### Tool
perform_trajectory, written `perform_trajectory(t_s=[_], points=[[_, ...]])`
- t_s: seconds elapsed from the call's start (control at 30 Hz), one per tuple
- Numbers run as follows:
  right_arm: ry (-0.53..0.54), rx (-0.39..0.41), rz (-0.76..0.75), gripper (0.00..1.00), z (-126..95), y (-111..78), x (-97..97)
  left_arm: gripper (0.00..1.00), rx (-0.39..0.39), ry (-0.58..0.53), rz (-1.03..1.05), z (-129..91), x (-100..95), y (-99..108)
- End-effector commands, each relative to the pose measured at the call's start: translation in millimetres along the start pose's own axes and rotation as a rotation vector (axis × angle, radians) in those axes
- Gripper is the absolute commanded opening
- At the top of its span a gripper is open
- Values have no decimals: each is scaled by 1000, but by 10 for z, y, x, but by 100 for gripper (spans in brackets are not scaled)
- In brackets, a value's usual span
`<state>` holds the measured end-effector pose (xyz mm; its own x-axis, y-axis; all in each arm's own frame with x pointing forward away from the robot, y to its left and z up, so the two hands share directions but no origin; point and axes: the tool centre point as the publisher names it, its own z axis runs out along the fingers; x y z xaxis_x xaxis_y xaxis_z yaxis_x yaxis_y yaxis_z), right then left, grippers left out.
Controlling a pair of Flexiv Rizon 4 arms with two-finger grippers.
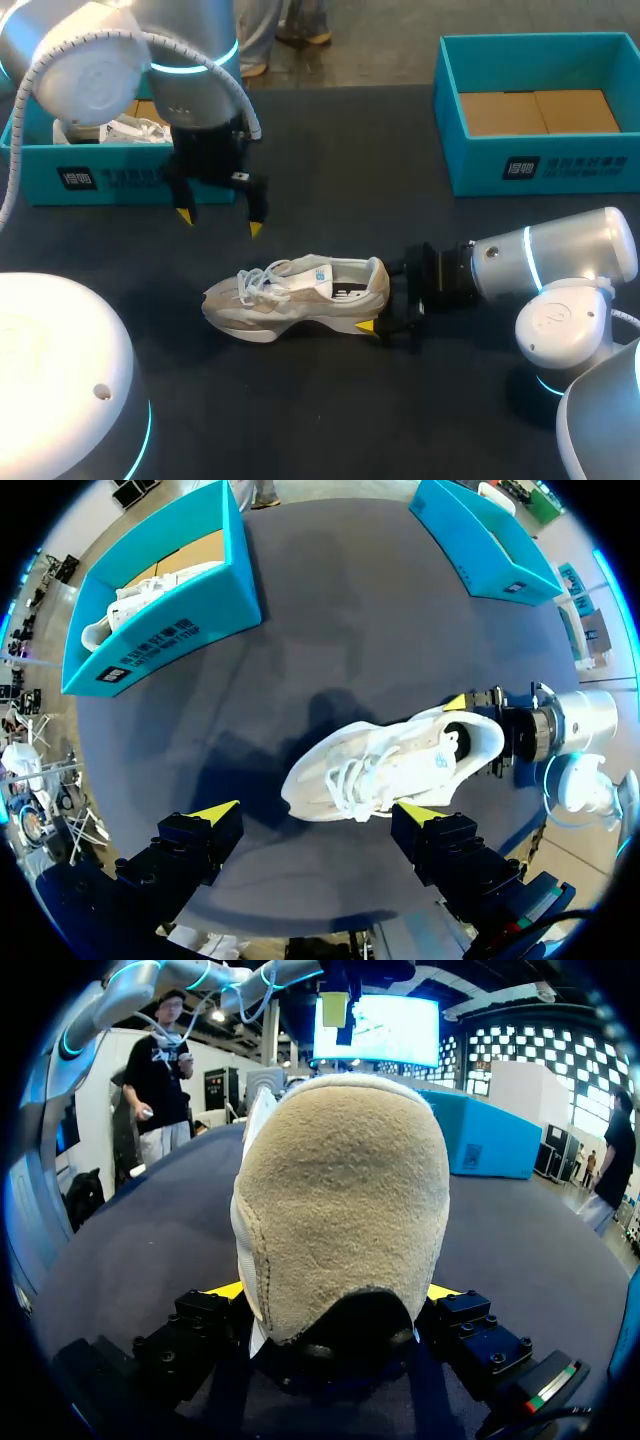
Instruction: Take the shoe out of the shoebox, open the shoe tongue, remove and reinsert the insole, then place the shoe into the shoebox
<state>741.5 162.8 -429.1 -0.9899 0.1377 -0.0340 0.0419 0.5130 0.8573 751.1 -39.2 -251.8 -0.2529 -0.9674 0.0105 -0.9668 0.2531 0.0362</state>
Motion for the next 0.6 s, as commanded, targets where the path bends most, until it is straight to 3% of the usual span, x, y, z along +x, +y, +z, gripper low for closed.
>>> perform_trajectory(t_s=[0.03, 0.33, 0.6], points=[[-2, 0, 0, 0, 33, -9, 2, 100, 0, 0, 0, 2, -3, -3], [-2, 0, 0, 0, 33, -9, 2, 100, -13, 15, -9, 0, 1, -15], [-2, 0, 0, 0, 33, -9, 2, 100, -38, -10, -66, 120, 402, -74]])
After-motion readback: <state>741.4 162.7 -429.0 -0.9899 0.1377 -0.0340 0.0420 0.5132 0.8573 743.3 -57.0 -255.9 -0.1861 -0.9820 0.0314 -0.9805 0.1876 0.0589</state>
